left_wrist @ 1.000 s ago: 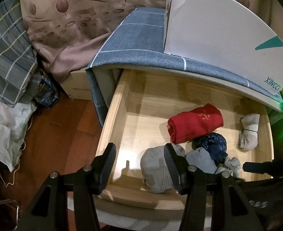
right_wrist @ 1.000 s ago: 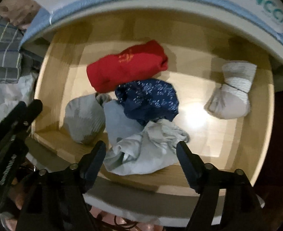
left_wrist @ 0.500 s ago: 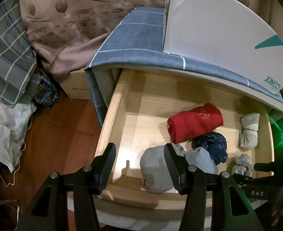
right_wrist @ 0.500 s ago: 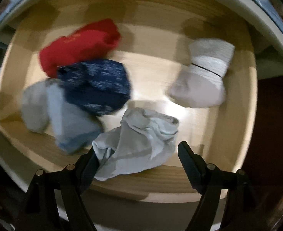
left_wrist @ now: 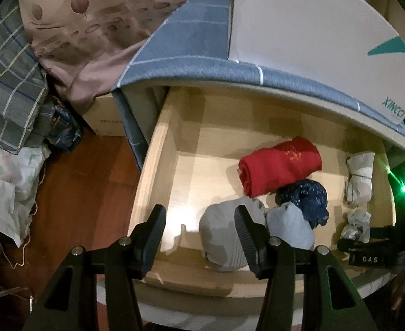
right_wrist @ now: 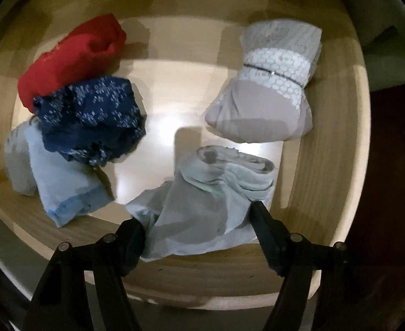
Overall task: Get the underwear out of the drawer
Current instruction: 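Close the right gripper on the light grey underwear while the left gripper lowers onto the grey ribbed sock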
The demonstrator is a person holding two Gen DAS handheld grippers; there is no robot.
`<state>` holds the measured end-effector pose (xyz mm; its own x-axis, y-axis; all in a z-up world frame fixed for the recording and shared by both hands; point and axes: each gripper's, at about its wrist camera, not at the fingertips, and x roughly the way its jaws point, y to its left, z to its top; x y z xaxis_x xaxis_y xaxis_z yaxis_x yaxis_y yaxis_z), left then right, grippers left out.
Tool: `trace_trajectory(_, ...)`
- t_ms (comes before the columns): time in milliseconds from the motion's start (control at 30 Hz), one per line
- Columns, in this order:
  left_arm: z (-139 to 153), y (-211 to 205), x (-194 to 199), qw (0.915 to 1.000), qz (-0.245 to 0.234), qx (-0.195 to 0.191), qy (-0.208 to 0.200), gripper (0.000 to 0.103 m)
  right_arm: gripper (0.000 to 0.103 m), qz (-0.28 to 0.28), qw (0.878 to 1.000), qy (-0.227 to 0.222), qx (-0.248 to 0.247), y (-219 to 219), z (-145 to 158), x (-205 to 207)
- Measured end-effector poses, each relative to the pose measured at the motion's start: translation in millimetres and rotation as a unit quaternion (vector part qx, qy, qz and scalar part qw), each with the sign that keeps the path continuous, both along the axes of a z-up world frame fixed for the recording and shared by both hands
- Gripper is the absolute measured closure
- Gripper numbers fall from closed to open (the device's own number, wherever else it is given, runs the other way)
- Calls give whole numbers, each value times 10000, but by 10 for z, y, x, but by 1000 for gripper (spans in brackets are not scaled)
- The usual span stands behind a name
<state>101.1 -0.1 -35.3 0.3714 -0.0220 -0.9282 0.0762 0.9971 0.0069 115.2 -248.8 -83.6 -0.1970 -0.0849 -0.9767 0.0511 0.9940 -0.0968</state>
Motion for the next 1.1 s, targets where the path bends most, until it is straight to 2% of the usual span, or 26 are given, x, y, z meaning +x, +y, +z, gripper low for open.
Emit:
trace_trajectory(267,-134,-72,57,9991,-178,44,392,50,44,-64,9998,172,7,-98,-80,12)
trace_trajectory(433,-291,-101,117,9953,-307,-108,915,50,47,-253,9993,182,229,-224,-64,29)
trace_trajectory(633,-529,-105,197,9862,-282,-235,1613,50,47,-269,9992,150,274,-240,-82,38)
trace_trajectory(1000,-673,-324,259,9827,-467,-22,1793,50,45,-222,9992,151,284,-219,39,-107)
trace_trajectory(1100,-714,-441,276,9811,-584,160,1839,47,45,-211,9993,153,282,-201,50,-111)
